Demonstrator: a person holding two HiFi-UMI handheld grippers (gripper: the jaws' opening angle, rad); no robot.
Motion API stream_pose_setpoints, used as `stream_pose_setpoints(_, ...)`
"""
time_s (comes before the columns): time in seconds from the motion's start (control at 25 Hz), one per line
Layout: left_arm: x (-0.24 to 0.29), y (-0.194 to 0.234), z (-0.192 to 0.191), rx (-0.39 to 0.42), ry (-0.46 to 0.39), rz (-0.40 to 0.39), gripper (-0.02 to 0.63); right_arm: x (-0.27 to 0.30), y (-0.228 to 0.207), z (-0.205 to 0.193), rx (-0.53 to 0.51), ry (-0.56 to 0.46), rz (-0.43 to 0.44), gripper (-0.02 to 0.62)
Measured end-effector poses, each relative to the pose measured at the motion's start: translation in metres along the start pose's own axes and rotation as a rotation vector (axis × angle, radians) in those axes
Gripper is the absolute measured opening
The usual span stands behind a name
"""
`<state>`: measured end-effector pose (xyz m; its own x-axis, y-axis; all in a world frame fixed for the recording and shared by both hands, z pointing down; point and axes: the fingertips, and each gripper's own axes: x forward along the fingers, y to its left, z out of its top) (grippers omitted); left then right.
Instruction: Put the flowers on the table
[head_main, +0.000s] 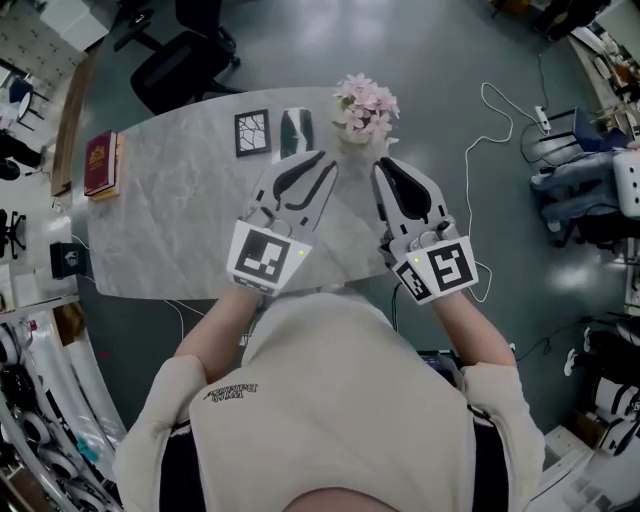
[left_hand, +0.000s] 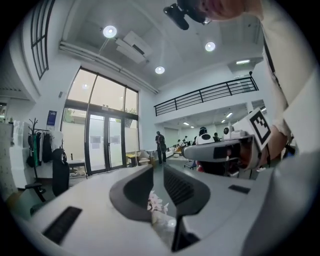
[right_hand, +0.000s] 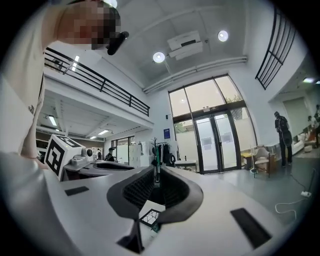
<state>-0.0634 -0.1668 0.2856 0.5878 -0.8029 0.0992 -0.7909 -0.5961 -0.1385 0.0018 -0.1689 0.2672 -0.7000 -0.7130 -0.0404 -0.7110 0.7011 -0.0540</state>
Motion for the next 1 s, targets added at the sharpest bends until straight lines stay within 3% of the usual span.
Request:
stream_pose_setpoints(0.36, -0.026, -0.034, -0.005, -0.039, 0.019, -0.038, 0.008, -0.012, 0.040, -0.009, 0.055, 0.009, 0.054, 0.011)
stream_pose_setpoints(0.52, -0.028, -0.035, -0.010, 0.007, 0.014, -0.059, 0.008, -0.012, 0.046, -0.012, 0.061, 0.015, 0.061, 0.009)
stream_pose_setpoints(0.84, -0.034, -0.017, -0.013, -0.036, 0.012, 0.006, 0.008, -0.006, 0.047, -0.021, 0.067, 0.057, 0.055, 0.009)
stream_pose_setpoints(1.0, -0.037, -0.016, -0.016, -0.042, 0.021, 0.002, 0.008, -0.003, 0.052, -0.022, 0.068, 0.069, 0.060, 0.009)
